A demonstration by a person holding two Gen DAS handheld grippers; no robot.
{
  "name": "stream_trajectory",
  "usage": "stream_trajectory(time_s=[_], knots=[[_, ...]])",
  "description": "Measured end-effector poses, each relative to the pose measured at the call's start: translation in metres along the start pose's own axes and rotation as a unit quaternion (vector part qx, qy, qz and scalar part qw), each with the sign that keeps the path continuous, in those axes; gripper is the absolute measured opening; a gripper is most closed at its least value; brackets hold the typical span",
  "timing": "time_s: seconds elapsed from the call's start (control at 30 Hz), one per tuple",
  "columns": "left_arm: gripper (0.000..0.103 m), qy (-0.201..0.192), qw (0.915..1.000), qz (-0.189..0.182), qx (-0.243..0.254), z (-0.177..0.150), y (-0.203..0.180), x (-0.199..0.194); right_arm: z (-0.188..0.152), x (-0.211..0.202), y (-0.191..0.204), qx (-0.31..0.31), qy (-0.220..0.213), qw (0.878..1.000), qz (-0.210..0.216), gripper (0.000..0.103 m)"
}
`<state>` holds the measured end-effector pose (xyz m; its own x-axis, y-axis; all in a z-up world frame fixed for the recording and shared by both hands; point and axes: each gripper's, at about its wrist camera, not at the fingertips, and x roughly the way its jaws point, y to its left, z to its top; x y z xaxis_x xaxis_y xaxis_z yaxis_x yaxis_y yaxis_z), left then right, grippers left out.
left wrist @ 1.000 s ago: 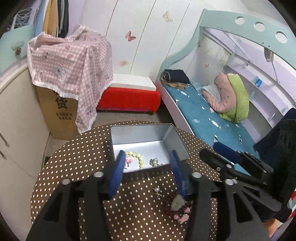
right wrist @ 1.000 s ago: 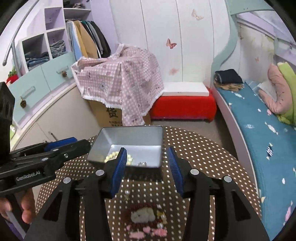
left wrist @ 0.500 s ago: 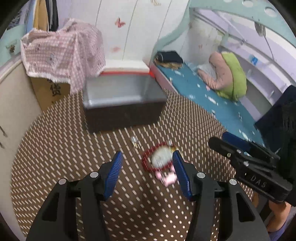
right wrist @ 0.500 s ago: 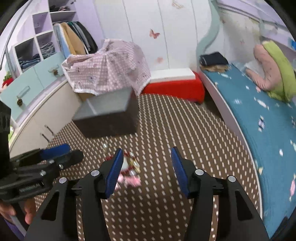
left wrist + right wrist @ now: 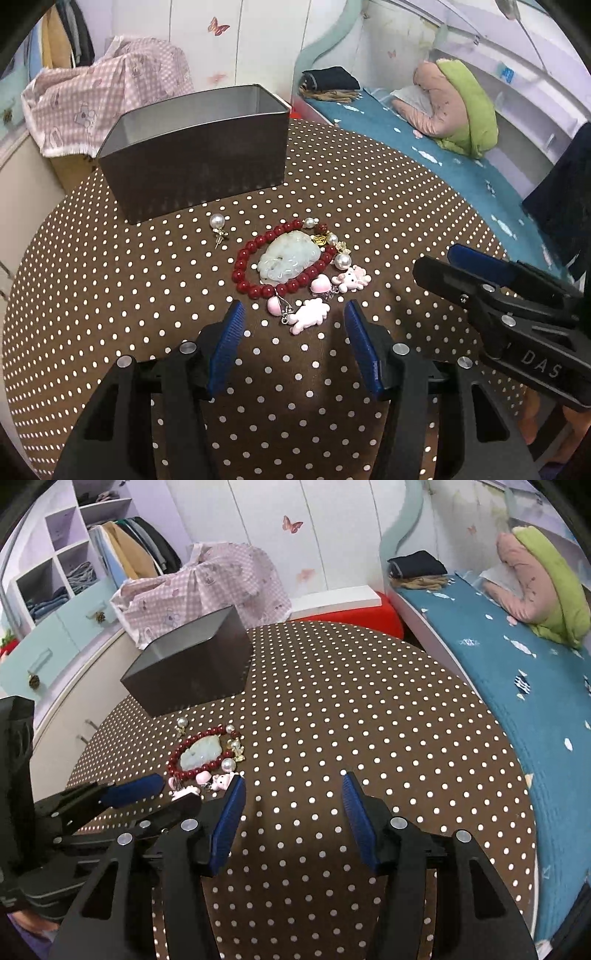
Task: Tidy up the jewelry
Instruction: 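Move both grippers back toward the red bead bracelet on the table, then grasp the white bunny charm with the left gripper while the right gripper grasps the pink bunny charm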
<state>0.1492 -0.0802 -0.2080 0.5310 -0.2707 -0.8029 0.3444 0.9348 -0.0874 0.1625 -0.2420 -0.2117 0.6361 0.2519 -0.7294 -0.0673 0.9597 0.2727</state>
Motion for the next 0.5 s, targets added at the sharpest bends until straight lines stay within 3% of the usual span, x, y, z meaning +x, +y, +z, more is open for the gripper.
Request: stream_trajectory(time_s=[0.17, 0.4, 0.5], knots=[[0.045, -0.002, 0.9994, 0.019, 0.028, -0.002, -0.005, 0.0, 0.0, 0.003, 0.007, -0.01, 0.002, 1.0, 0.0, 0.053], [0.03, -0.003, 0.9995, 0.023, 0.021, 0.002, 0.004, 0.001, -0.002, 0.008, 0.018, -0.023, 0.012, 1.0, 0.0, 0.053], [0.027, -0.003, 0.9996, 0.022, 0.016, 0.003, 0.009, 0.001, -0.004, 0.011, 0.023, -0.031, 0.018, 0.999, -0.002, 0.058]])
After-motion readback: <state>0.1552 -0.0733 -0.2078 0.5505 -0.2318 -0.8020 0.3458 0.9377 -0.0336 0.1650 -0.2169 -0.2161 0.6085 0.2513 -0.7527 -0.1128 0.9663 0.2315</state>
